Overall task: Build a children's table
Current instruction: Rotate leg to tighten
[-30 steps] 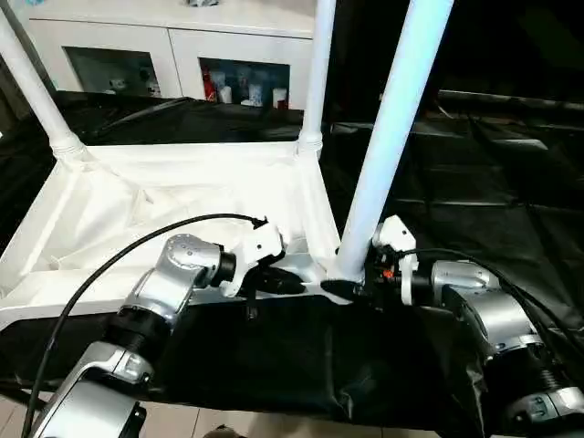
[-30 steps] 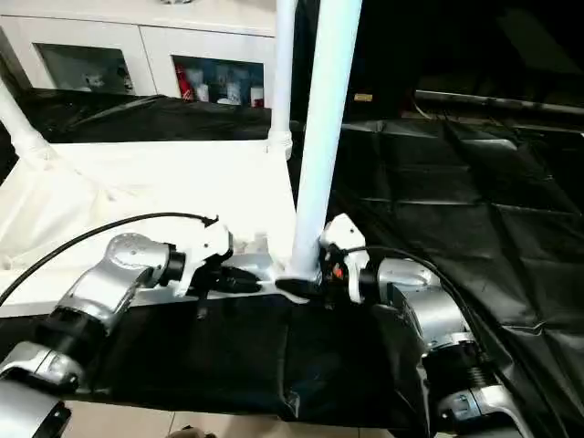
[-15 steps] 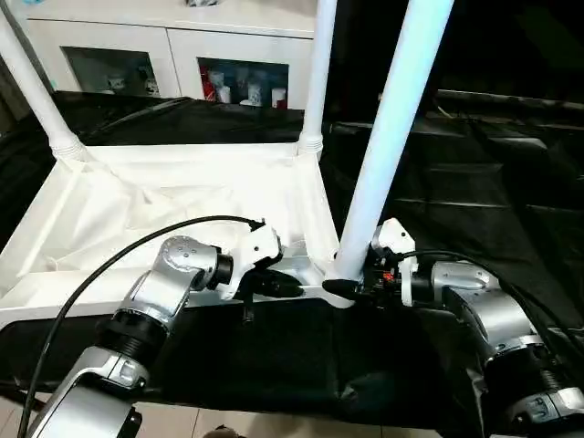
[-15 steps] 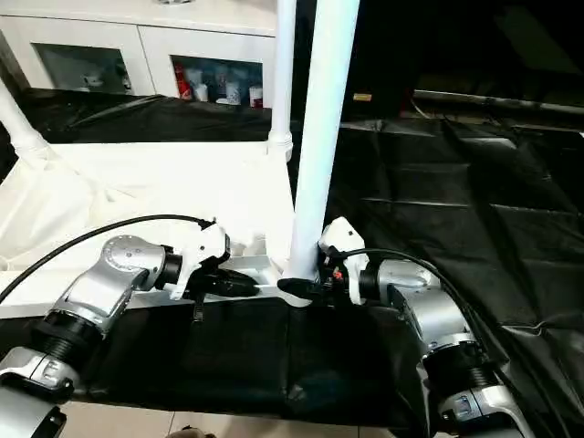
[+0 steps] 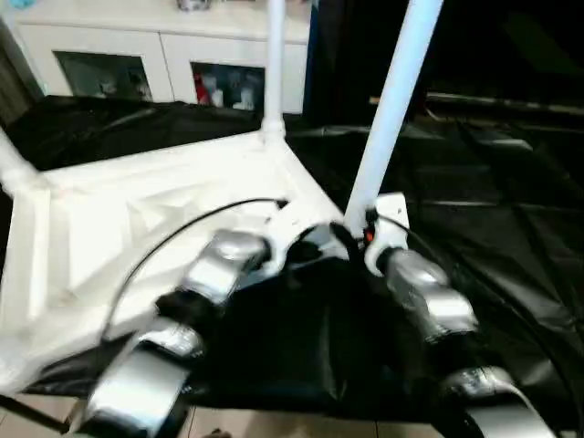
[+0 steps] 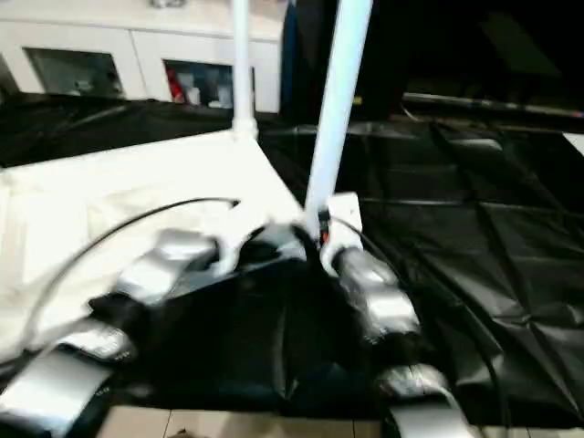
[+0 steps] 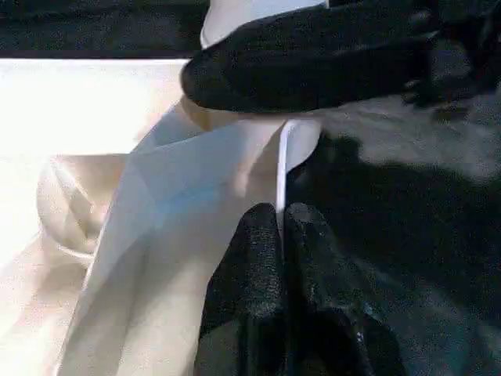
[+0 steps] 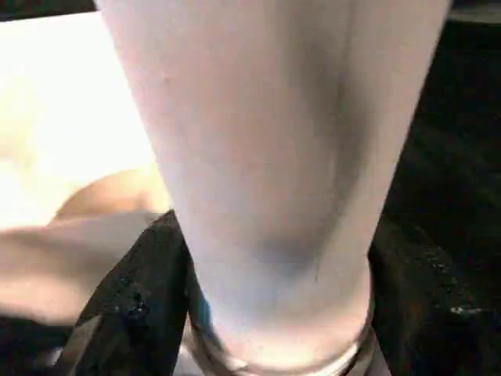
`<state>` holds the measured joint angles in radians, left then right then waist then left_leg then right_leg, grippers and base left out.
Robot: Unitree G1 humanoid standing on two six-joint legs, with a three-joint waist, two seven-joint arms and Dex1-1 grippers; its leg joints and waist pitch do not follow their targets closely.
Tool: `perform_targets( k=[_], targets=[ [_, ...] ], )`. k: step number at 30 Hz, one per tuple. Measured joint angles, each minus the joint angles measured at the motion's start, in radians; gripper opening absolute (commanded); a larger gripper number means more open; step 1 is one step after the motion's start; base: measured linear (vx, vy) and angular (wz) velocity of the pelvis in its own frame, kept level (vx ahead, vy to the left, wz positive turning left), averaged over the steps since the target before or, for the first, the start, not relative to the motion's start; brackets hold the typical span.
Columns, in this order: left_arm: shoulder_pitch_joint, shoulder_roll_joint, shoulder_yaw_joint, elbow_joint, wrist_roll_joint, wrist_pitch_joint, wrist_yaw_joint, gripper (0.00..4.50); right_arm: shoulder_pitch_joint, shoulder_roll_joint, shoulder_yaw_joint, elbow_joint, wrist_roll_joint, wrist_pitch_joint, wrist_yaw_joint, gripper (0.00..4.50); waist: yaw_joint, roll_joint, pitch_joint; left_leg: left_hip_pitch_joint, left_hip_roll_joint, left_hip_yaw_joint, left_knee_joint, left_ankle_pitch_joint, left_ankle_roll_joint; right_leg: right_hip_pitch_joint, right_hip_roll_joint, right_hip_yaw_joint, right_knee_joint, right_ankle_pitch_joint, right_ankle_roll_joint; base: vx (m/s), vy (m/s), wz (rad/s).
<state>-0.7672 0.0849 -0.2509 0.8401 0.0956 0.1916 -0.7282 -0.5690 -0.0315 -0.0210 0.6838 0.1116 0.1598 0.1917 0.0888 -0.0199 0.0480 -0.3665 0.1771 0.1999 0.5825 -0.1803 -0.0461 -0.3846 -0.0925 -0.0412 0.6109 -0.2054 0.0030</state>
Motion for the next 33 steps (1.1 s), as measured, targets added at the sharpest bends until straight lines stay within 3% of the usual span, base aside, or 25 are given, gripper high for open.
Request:
perform_targets(
  k=[6,8,14,20,26,33],
  targets=[
    [-0.022,-0.027,0.000,0.041,0.017,-0.019,0.044,0.00,-0.030,0.023,-0.014,0.060,-0.012,-0.044,-0.082,2.70,0.003,-0.001,-0.001,-0.001,0.000,0.000,-0.001,0.000,0.000,0.000,0.000,-0.001,-0.001,0.000,0.001,0.000,0.000,0.00],
    [-0.022,-0.025,-0.001,0.042,0.017,-0.023,0.044,0.00,-0.029,0.027,-0.022,0.065,-0.011,-0.062,-0.077,3.26,0.003,-0.001,-0.001,-0.001,0.000,-0.001,-0.001,0.000,0.000,0.000,0.000,-0.001,-0.001,0.000,0.001,0.000,0.000,0.00],
    [-0.022,0.003,0.004,0.049,0.016,-0.050,0.039,0.00,-0.005,0.022,-0.024,0.058,0.010,-0.093,0.042,3.83,-0.009,-0.001,-0.001,-0.001,0.000,-0.001,-0.002,0.000,0.000,-0.001,0.000,-0.002,-0.001,0.000,0.001,0.000,0.000,0.00],
    [0.022,0.085,0.000,-0.017,0.001,-0.092,-0.112,0.00,0.074,-0.165,0.087,-0.103,0.013,-0.016,0.362,3.83,-0.003,-0.001,0.000,-0.001,0.001,-0.001,-0.005,0.000,0.000,-0.002,0.001,-0.003,-0.001,-0.002,0.004,0.000,0.000,0.00],
    [0.099,0.193,-0.008,-0.129,-0.053,-0.126,-0.339,0.00,0.113,-0.285,0.150,-0.212,0.047,0.003,0.647,3.83,0.001,-0.002,0.000,-0.004,0.002,0.000,-0.006,0.000,0.000,-0.006,0.001,-0.003,-0.001,-0.003,0.003,0.000,0.000,0.00],
    [0.169,0.253,-0.040,-0.263,-0.098,-0.079,-0.509,0.00,0.112,-0.343,0.197,-0.289,0.090,0.050,0.830,3.83,0.024,-0.002,0.001,-0.005,0.002,0.001,-0.005,0.000,0.000,-0.007,0.001,-0.003,0.000,-0.003,0.003,0.000,0.000,0.00]
  ],
)
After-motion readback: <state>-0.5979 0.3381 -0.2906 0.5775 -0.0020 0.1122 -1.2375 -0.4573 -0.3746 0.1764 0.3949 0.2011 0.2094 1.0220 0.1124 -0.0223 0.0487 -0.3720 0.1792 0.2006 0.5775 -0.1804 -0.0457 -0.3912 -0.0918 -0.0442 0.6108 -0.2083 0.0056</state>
